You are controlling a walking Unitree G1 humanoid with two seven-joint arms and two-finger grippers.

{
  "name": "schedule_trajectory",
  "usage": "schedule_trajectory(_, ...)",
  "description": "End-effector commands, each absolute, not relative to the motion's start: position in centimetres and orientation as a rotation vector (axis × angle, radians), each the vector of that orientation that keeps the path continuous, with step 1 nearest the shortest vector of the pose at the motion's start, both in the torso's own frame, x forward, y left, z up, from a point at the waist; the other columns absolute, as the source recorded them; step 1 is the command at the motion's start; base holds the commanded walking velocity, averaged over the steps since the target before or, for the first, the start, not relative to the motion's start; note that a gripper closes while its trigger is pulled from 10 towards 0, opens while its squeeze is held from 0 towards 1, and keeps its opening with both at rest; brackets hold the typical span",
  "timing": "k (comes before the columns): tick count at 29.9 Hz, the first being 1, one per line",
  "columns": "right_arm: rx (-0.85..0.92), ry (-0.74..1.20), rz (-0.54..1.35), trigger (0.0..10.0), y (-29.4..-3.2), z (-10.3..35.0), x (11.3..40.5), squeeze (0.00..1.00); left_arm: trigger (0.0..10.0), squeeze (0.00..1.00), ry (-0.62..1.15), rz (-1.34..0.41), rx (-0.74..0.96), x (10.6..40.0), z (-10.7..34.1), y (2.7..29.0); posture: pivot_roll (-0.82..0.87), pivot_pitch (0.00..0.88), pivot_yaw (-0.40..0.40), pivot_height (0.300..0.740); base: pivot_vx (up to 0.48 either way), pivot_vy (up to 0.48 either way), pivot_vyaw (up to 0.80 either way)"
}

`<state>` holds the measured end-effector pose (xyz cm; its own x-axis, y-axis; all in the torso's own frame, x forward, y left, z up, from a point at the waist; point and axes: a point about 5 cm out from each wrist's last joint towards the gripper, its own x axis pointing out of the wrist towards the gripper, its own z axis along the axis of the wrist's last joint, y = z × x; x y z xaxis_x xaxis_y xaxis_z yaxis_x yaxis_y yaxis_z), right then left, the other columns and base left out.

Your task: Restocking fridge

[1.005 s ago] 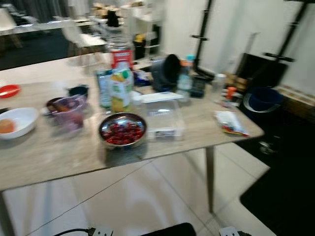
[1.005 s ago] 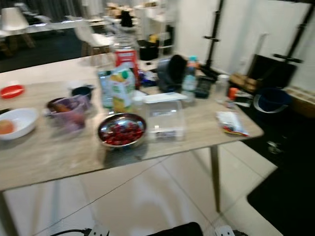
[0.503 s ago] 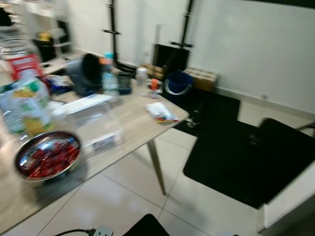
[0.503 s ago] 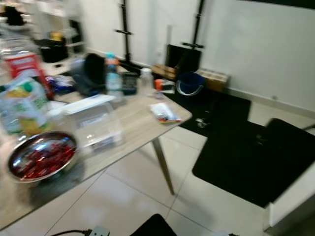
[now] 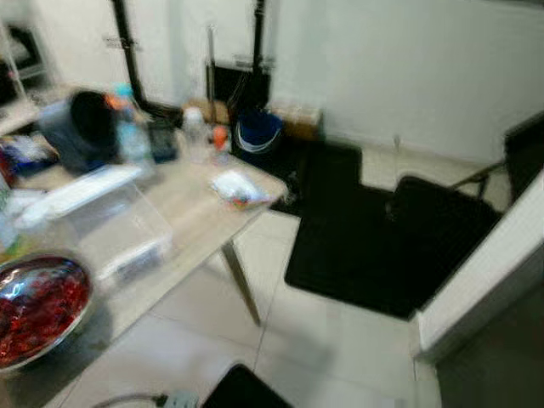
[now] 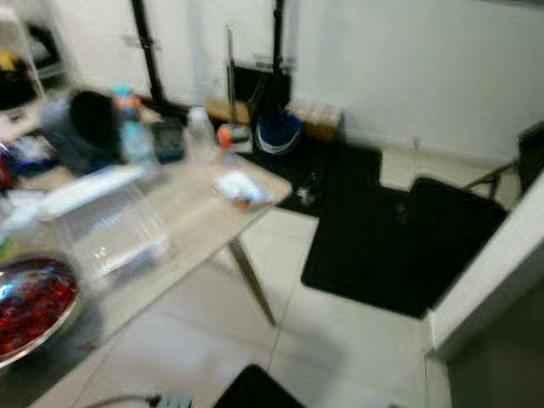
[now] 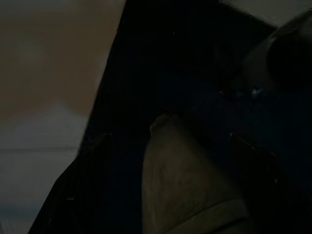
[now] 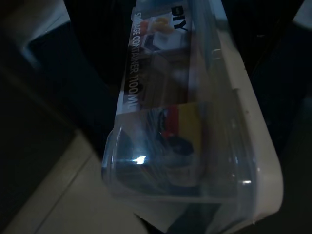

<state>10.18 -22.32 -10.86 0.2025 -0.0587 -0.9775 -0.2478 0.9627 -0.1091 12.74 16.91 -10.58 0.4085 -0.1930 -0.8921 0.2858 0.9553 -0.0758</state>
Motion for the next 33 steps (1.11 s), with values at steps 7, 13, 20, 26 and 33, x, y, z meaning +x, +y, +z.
schedule_trajectory(7, -0.275, 1.356, 0.135, 10.0, -22.38, -10.69, 10.78, 0.0, 10.0, 0.0, 1.126, -0.311, 0.107, 12.26, -10.73, 17.01, -0.05, 0.0, -0.03, 0.74, 0.0, 0.0, -0.79)
schedule_trajectory(13, -0.28, 1.367, 0.142, 10.0, -22.22, -10.76, 10.63, 0.0, 10.0, 0.0, 1.131, -0.303, 0.11, 12.13, -10.75, 17.31, -0.04, 0.0, -0.029, 0.74, 0.0, 0.0, -0.79)
schedule_trajectory(20, -0.284, 1.378, 0.148, 10.0, -22.15, -10.84, 10.37, 0.0, 10.0, 0.0, 1.139, -0.3, 0.117, 11.88, -10.8, 17.58, -0.04, 0.0, -0.027, 0.74, 0.0, 0.0, -0.79)
schedule_trajectory(26, -0.286, 1.388, 0.156, 10.0, -22.08, -10.91, 10.14, 0.0, 10.0, 0.0, 1.142, -0.301, 0.125, 11.88, -10.82, 17.56, -0.04, 0.0, -0.028, 0.74, 0.0, 0.0, -0.79)
schedule_trajectory(33, -0.293, 1.403, 0.157, 10.0, -22.26, -10.93, 9.88, 0.0, 10.0, 0.0, 1.143, -0.317, 0.145, 11.99, -10.82, 17.36, -0.05, 0.0, -0.027, 0.74, 0.0, 0.0, -0.79)
